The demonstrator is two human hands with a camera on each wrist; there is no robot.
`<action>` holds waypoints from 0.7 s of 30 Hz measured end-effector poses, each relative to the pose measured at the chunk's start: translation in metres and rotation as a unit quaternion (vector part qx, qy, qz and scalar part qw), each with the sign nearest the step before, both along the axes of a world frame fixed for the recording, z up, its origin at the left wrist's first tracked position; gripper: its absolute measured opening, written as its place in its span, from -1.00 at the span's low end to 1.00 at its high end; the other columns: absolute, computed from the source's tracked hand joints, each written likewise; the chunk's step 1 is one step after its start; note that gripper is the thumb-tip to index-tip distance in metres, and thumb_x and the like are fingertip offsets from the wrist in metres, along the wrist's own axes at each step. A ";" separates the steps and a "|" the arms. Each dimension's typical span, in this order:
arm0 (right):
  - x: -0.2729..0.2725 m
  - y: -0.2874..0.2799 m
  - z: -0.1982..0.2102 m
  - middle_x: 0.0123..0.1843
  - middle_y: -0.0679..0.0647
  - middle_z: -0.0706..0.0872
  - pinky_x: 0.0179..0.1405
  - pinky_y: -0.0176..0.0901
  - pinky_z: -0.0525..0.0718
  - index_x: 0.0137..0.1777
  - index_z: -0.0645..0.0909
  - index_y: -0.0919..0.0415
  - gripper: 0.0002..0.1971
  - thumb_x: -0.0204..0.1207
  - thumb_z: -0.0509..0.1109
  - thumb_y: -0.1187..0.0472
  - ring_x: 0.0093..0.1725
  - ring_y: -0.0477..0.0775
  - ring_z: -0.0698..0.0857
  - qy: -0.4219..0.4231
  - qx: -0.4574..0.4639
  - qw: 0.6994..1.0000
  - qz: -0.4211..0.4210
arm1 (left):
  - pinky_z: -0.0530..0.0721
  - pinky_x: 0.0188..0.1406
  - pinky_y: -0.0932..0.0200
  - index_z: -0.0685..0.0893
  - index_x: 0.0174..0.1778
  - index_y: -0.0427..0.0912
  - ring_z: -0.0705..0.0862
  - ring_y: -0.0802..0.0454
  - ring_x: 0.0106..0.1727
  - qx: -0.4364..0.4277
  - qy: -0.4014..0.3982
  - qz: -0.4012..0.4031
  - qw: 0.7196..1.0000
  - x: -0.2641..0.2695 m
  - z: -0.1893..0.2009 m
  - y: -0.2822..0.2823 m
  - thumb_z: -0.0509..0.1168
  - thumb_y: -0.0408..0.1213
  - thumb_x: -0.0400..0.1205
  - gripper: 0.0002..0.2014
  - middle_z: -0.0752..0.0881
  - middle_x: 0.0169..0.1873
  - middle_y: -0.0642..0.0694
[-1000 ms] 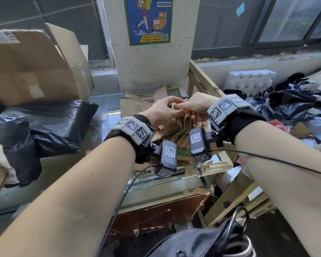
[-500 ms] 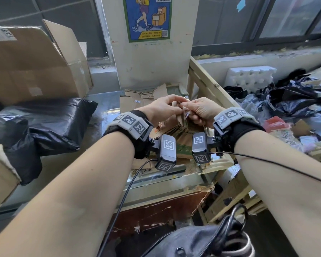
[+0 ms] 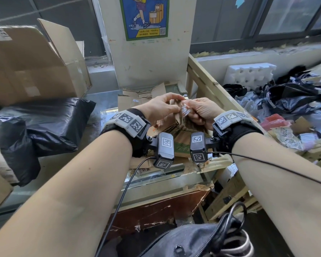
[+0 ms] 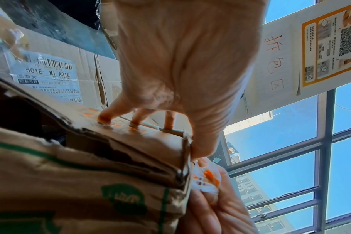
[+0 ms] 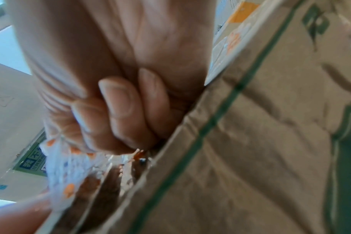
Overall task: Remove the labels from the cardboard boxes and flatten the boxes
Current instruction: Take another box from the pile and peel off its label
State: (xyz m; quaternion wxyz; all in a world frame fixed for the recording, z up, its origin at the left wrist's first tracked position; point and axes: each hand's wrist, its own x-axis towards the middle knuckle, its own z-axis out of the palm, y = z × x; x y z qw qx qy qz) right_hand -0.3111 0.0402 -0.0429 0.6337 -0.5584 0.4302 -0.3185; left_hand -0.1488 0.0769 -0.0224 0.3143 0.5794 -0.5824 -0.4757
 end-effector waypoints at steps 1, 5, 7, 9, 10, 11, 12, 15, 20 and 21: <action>0.000 0.000 -0.001 -0.70 0.01 0.35 -0.85 -0.47 0.11 -0.31 0.40 0.24 -0.68 0.70 0.19 0.20 -0.80 -0.12 0.23 -0.004 -0.001 1.000 -0.001 | 0.58 -0.39 0.30 0.62 0.34 0.04 0.68 -0.05 0.09 0.002 0.002 0.000 1.000 0.000 0.000 0.000 0.30 -0.37 0.66 -0.65 0.66 0.22 -0.17; -0.002 0.000 -0.003 -0.70 0.01 0.34 -0.86 -0.46 0.12 -0.31 0.41 0.25 -0.69 0.70 0.20 0.20 -0.81 -0.11 0.23 -0.023 -0.002 1.000 -0.003 | 0.63 -0.28 0.22 0.61 0.32 0.05 0.69 -0.10 0.10 0.005 0.007 -0.001 1.000 -0.001 0.000 0.000 0.28 -0.37 0.67 -0.66 0.67 0.17 -0.17; -0.003 0.001 -0.003 -0.71 0.01 0.34 -0.86 -0.46 0.14 -0.30 0.41 0.25 -0.69 0.70 0.20 0.20 -0.81 -0.11 0.24 -0.032 -0.001 0.999 -0.005 | 0.60 -0.40 0.29 0.60 0.32 0.05 0.68 -0.07 0.05 0.008 0.004 -0.002 1.000 -0.001 0.001 0.001 0.27 -0.37 0.68 -0.67 0.66 0.12 -0.14; -0.004 0.001 -0.004 -0.71 0.01 0.34 -0.86 -0.46 0.15 -0.29 0.42 0.26 -0.70 0.69 0.21 0.19 -0.81 -0.12 0.24 -0.041 0.000 0.999 -0.009 | 0.59 -0.43 0.29 0.59 0.33 0.03 0.67 -0.04 0.03 0.007 0.003 -0.003 1.000 -0.002 0.001 0.001 0.27 -0.38 0.68 -0.66 0.65 0.13 -0.15; -0.004 0.001 -0.004 -0.71 0.01 0.34 -0.86 -0.46 0.14 -0.29 0.42 0.26 -0.70 0.69 0.22 0.19 -0.81 -0.12 0.24 -0.045 -0.001 0.999 -0.010 | 0.59 -0.42 0.28 0.59 0.34 0.03 0.67 -0.05 0.03 0.007 0.002 -0.004 1.000 -0.002 0.001 0.000 0.27 -0.38 0.68 -0.66 0.65 0.13 -0.16; -0.005 0.001 -0.005 -0.71 0.00 0.34 -0.86 -0.47 0.14 -0.29 0.42 0.25 -0.70 0.69 0.22 0.19 -0.82 -0.12 0.23 -0.049 -0.001 0.999 -0.011 | 0.60 -0.42 0.27 0.59 0.34 0.02 0.67 -0.05 0.03 0.007 0.003 -0.004 1.000 -0.003 0.001 0.001 0.27 -0.38 0.68 -0.66 0.65 0.14 -0.16; -0.006 0.001 -0.005 -0.72 0.00 0.34 -0.86 -0.47 0.14 -0.30 0.41 0.25 -0.70 0.69 0.21 0.19 -0.82 -0.12 0.23 -0.053 0.000 0.999 -0.011 | 0.61 -0.44 0.29 0.59 0.35 0.01 0.67 -0.05 0.02 0.009 0.007 -0.003 1.000 -0.003 0.002 0.001 0.27 -0.39 0.68 -0.66 0.64 0.13 -0.17; -0.007 0.002 -0.006 -0.72 0.00 0.33 -0.86 -0.46 0.13 -0.33 0.40 0.24 -0.68 0.69 0.20 0.20 -0.82 -0.13 0.23 -0.068 0.005 0.998 -0.009 | 0.58 -0.56 0.37 0.57 0.39 -0.04 0.67 -0.02 -0.06 0.014 0.014 -0.003 1.000 -0.005 0.004 0.002 0.25 -0.41 0.69 -0.64 0.63 0.10 -0.16; -0.009 0.002 -0.007 -0.72 -0.01 0.32 -0.85 -0.48 0.12 -0.39 0.38 0.22 -0.64 0.69 0.21 0.20 -0.82 -0.13 0.22 -0.081 0.006 0.997 -0.016 | 0.55 -0.62 0.42 0.56 0.42 -0.08 0.65 0.00 -0.10 0.013 0.012 -0.004 1.000 -0.007 0.005 0.002 0.24 -0.43 0.69 -0.63 0.61 0.12 -0.17; -0.009 0.002 -0.007 -0.72 -0.01 0.32 -0.85 -0.48 0.12 -0.40 0.37 0.21 -0.63 0.69 0.21 0.20 -0.82 -0.13 0.21 -0.082 0.007 0.996 -0.017 | 0.55 -0.61 0.42 0.56 0.41 -0.06 0.65 -0.02 -0.06 0.011 0.005 -0.005 1.000 -0.007 0.006 0.002 0.24 -0.41 0.69 -0.63 0.61 0.14 -0.18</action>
